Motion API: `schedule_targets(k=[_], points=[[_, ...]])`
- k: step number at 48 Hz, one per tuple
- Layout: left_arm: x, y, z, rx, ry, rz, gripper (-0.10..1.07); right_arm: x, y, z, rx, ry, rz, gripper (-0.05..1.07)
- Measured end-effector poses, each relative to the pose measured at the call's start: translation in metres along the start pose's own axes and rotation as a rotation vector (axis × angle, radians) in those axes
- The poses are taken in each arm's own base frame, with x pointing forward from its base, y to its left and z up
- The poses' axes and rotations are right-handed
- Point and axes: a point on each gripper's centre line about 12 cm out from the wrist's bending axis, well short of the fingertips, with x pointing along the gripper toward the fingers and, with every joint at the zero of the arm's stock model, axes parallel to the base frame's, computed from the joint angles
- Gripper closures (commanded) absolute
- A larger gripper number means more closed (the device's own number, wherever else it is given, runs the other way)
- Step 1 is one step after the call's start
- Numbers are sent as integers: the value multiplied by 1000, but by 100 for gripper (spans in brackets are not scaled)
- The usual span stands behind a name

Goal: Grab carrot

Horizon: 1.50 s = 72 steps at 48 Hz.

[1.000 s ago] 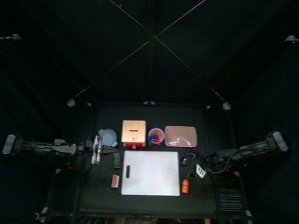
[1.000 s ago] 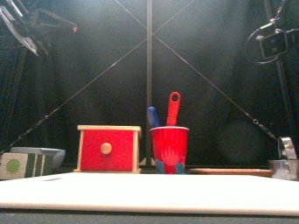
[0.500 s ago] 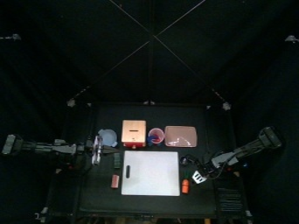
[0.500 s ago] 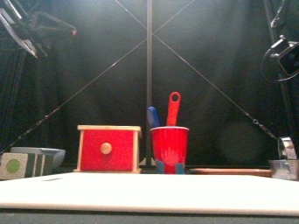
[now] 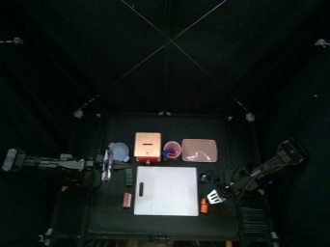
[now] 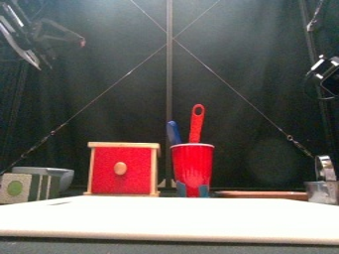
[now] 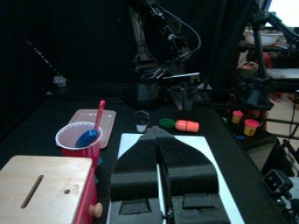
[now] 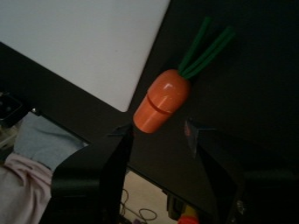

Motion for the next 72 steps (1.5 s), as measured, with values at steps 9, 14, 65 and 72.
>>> schedule_targets(k=[9,14,65,72], points=[[-1,2,-3,0,7,10,79,3,-6,-6,94,-78,-72,13],[-1,2,-5,0,13,11,79,3,-5,-12,131,-96,-65,13],[-4,7,-17,-4,43,34,79,54,28,-40,286,-152,-277,13],[-4,7,-17,-6,43,36,79,62,32,-40,292,-150,-276,13]])
